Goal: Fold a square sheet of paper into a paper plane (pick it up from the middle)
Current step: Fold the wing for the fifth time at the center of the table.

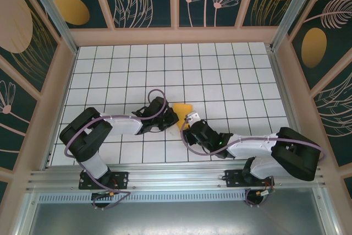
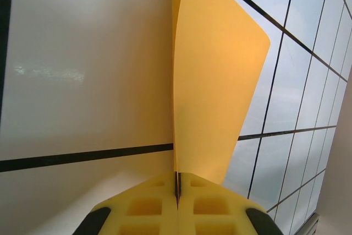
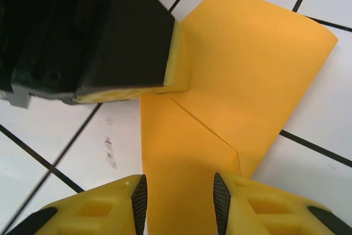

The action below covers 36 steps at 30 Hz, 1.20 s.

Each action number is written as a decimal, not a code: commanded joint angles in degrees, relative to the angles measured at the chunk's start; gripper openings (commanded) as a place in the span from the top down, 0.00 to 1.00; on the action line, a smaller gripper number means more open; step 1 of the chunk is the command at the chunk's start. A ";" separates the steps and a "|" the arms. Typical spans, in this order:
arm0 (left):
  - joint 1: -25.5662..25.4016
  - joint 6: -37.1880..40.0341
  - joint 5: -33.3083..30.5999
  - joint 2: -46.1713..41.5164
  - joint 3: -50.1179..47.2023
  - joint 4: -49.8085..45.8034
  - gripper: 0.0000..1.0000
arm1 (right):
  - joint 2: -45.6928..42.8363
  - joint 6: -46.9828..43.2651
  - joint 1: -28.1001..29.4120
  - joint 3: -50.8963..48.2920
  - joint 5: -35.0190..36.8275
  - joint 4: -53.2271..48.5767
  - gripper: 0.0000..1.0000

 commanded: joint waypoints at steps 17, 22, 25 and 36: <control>-0.34 -0.43 -0.39 -0.74 1.14 -1.34 0.95 | 15.47 -9.70 7.75 5.92 18.93 2.93 0.70; -0.36 -0.62 -0.50 -0.93 0.84 -1.42 0.94 | 17.48 -10.34 7.83 6.61 19.01 3.72 0.76; -0.28 -0.63 -0.66 -1.10 0.73 -1.70 0.94 | 18.23 -10.40 7.91 7.01 19.26 4.32 0.80; -0.36 -0.90 -3.34 -3.48 -0.36 -3.51 0.78 | 18.58 -9.17 7.84 5.91 17.45 6.46 0.98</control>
